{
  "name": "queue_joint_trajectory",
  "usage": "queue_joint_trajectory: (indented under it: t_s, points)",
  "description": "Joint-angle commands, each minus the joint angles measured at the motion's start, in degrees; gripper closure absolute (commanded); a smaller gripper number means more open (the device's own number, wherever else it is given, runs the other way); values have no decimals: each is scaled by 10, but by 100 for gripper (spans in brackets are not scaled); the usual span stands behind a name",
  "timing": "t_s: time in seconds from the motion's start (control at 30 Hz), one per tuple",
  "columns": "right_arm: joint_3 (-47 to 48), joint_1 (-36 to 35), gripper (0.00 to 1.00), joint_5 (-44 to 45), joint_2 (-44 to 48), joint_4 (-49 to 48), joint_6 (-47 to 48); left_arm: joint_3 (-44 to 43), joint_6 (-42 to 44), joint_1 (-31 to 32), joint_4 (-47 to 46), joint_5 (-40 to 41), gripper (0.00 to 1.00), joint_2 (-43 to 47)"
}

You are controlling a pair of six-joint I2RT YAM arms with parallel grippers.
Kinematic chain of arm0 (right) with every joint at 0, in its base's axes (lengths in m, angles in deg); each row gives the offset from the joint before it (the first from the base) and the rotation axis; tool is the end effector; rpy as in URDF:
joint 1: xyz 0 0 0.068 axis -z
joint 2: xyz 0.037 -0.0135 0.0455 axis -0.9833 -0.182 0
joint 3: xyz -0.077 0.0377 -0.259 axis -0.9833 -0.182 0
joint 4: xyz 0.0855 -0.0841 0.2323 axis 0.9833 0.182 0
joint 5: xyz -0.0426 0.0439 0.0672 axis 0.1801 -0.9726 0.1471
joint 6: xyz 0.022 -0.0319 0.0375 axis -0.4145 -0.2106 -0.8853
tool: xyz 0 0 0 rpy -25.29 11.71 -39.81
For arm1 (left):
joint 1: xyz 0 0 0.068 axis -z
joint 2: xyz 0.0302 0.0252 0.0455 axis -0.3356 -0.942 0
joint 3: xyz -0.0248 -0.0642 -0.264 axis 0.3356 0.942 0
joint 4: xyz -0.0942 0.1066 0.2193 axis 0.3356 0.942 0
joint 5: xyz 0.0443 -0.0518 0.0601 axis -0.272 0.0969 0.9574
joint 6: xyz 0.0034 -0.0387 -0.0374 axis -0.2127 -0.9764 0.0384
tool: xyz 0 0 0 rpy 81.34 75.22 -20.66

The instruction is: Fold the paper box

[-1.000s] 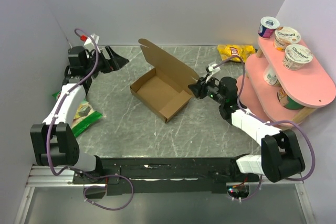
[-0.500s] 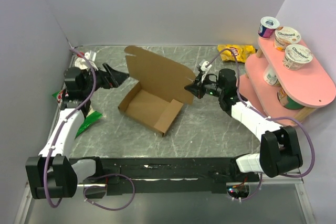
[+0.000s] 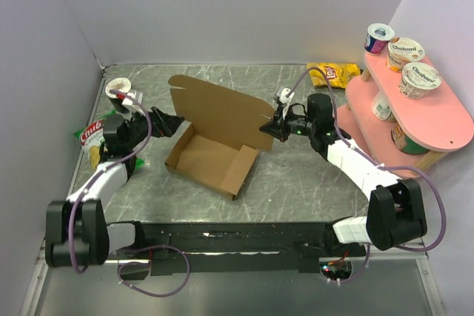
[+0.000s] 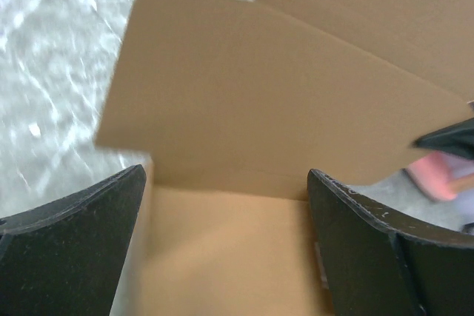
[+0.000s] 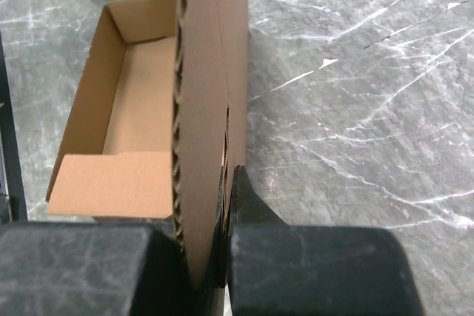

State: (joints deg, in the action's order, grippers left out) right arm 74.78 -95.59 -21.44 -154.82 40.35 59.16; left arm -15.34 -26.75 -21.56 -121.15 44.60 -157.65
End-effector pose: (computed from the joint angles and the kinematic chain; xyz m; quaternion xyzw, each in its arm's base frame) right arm 0.2739 0.1063 0.2765 -0.4208 0.6693 0.3421 0.5078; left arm 0.2563 -0.0132 0.2531 0.0281 0.7276 -0.3800 0.5704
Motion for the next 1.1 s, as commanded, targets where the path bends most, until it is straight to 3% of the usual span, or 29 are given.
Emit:
queue_joint_trajectory:
  t_s: [0.0, 0.13, 0.3, 0.67, 0.77, 0.9, 1.07]
  points:
    - [40, 14, 100, -24, -2, 38, 26, -46, 92, -2, -82, -54, 4, -67]
    - [57, 17, 100, -32, -6, 60, 37, -80, 130, -3, -77, -72, 3, -104]
    - [68, 19, 100, -38, -18, 78, 40, -106, 187, -3, -46, -38, 4, -124]
    - [79, 22, 100, -30, -39, 91, 45, -142, 224, -3, -70, -109, 2, -200]
    - [83, 24, 100, -18, -43, 97, 46, -146, 220, -3, -85, -121, 7, -212]
    - [83, 24, 100, -15, -43, 97, 42, -147, 212, -3, -109, -129, 28, -222]
    - [78, 24, 100, 0, -44, 87, 35, -130, 204, -3, -125, -116, 46, -213]
